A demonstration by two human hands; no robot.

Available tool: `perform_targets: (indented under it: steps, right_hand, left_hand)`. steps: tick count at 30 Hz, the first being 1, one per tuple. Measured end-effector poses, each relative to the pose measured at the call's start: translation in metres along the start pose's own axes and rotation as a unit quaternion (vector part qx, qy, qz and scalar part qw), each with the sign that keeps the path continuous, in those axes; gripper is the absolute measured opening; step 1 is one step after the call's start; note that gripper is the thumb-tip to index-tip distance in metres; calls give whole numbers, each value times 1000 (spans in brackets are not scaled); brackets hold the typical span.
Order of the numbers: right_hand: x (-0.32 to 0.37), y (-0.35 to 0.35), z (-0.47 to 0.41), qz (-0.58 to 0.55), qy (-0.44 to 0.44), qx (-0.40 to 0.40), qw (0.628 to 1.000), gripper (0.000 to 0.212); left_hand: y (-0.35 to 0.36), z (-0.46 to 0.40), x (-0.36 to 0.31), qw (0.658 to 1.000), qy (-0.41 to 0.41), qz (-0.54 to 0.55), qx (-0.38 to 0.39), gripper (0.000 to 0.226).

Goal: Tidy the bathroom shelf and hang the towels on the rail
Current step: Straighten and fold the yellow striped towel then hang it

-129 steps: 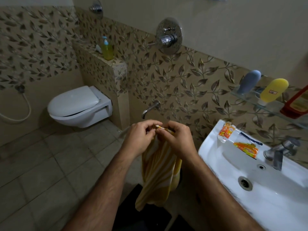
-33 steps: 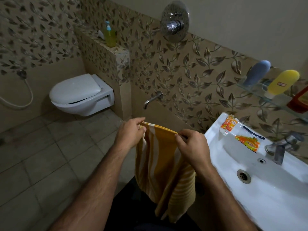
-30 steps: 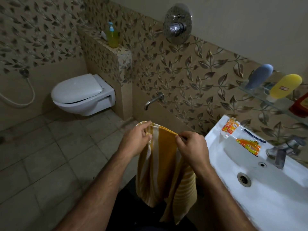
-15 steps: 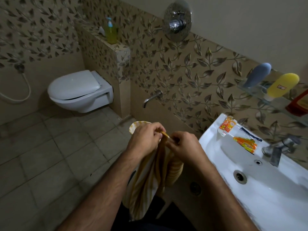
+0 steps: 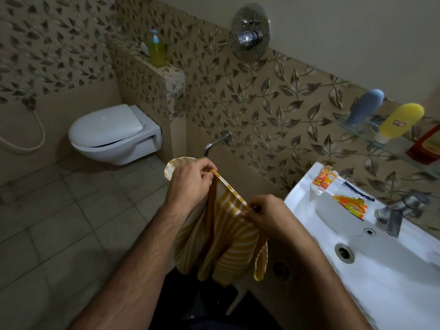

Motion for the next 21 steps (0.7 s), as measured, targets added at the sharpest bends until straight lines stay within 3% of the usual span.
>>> perform_targets:
  steps: [3, 7, 11, 21]
  right_hand:
    - [0, 7, 3, 2, -3, 13, 1000, 15]
    - [-9, -7, 6, 23, -9, -31, 999, 9]
    - [-17, -12, 6, -20, -22, -20, 999, 16]
    - [-19, -24, 6, -178, -6, -176, 968, 12]
  left_hand:
    - [-3, -4, 7, 1000, -14, -1, -5, 12]
    - [-2, -9, 19, 1000, -28, -3, -2, 12]
    - [-1, -12, 24, 999, -28, -14, -7, 11]
    - [20, -12, 48, 996, -71, 17, 42, 10]
Point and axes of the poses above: each hand's wrist, its own z-axis away from the middle knuckle, its own y-axis out of the palm, x = y × z, the point moved 9 cm from there along -z, towards the middle knuckle, and after that the axes turned 1 degree about z, right-handed, at the moved point
